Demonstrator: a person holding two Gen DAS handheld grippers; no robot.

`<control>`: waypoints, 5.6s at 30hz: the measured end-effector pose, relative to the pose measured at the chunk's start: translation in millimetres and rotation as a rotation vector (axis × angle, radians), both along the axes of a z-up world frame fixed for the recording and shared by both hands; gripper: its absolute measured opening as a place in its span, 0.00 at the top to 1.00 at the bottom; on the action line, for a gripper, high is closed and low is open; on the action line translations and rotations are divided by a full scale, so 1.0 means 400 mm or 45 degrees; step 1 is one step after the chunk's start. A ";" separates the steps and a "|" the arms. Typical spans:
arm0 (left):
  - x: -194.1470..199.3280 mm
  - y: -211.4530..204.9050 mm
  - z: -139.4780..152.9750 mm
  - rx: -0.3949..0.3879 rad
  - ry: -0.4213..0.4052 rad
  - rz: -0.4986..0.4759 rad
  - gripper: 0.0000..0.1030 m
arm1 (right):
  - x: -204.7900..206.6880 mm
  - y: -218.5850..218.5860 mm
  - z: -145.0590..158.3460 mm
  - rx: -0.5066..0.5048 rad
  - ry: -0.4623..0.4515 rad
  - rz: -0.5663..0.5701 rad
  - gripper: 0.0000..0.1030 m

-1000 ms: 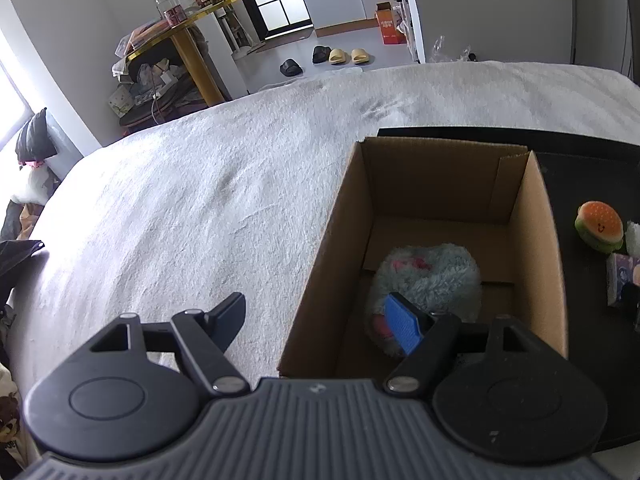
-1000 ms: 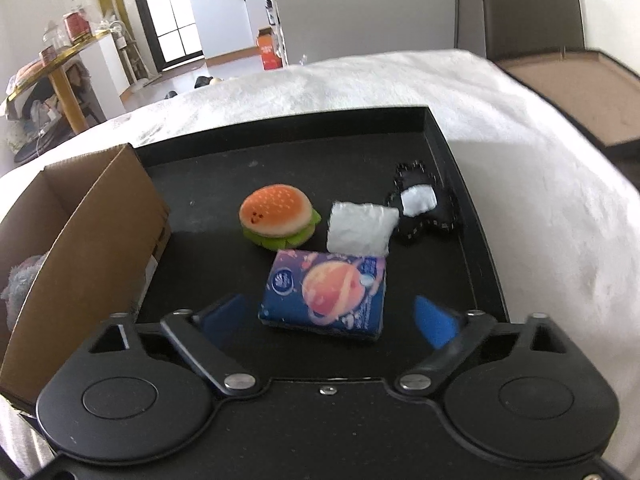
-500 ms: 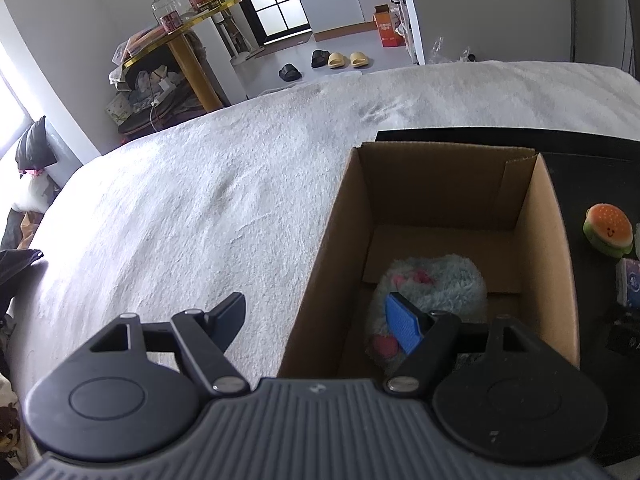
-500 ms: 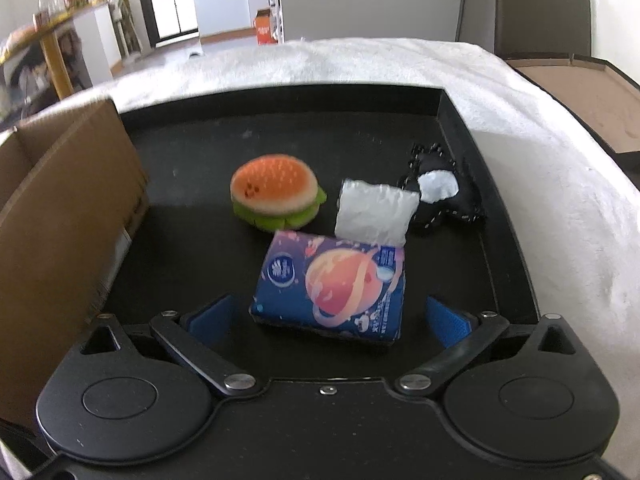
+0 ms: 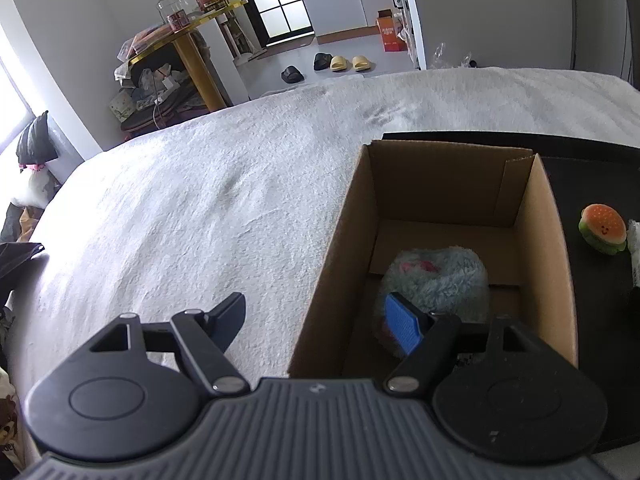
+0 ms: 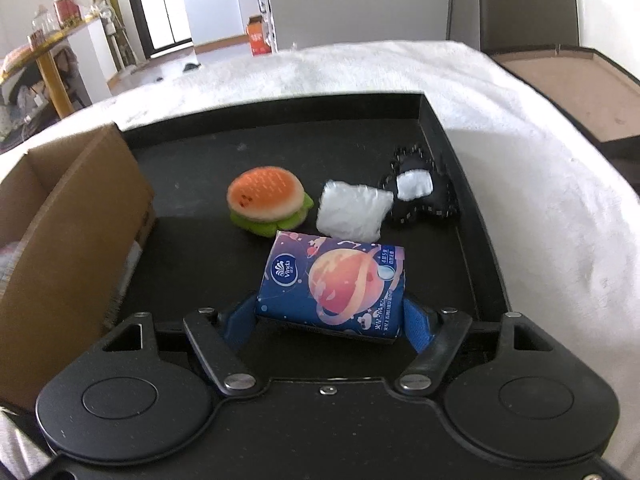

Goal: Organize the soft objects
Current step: 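Reach the right gripper to the blue snack box and grasp it, then carry the snack box into the cardboard box and open the right gripper, then move the right gripper to the white fluffy plush and grasp it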

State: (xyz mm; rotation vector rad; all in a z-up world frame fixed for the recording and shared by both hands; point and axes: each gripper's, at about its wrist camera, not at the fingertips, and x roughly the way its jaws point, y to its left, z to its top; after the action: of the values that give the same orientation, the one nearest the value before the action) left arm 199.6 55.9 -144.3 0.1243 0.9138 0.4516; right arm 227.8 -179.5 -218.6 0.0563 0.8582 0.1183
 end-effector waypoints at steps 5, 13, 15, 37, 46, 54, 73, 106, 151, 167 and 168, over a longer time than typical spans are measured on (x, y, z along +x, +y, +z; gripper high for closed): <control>-0.019 0.002 0.009 -0.039 -0.016 -0.015 0.27 | -0.031 -0.008 0.051 0.039 -0.044 0.017 0.29; -0.045 0.001 0.001 -0.093 -0.018 -0.044 0.27 | -0.063 -0.018 0.112 0.063 -0.075 0.048 0.29; -0.049 0.002 0.003 -0.104 -0.022 -0.055 0.27 | -0.070 -0.014 0.129 0.065 -0.091 0.064 0.29; -0.072 0.062 0.001 -0.211 -0.102 -0.056 0.27 | -0.114 0.037 0.264 0.091 -0.208 0.141 0.29; -0.080 0.078 -0.012 -0.262 -0.139 -0.063 0.27 | -0.116 0.091 0.277 0.078 -0.215 0.211 0.29; -0.085 0.111 -0.020 -0.360 -0.180 -0.062 0.36 | -0.101 0.173 0.287 0.067 -0.204 0.329 0.29; -0.093 0.161 -0.048 -0.522 -0.219 -0.035 0.88 | -0.073 0.349 0.258 -0.020 -0.157 0.493 0.29; -0.076 0.121 -0.011 -0.407 -0.160 -0.042 0.63 | -0.091 0.282 0.250 -0.137 -0.139 0.481 0.22; 0.107 -0.064 -0.027 0.059 0.009 -0.077 0.17 | 0.126 -0.028 -0.002 0.022 -0.080 0.015 0.30; 0.099 -0.040 -0.028 0.043 0.023 -0.049 0.17 | 0.130 -0.033 -0.016 -0.028 -0.065 0.028 0.62; 0.095 -0.038 -0.025 0.040 0.019 -0.049 0.17 | 0.126 -0.033 -0.010 -0.027 -0.063 0.024 0.62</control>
State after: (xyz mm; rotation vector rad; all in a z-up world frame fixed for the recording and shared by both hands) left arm 237.6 40.7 -154.4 0.1738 0.9180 0.4297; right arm 278.1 -192.6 -222.6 0.0252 0.8103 0.1278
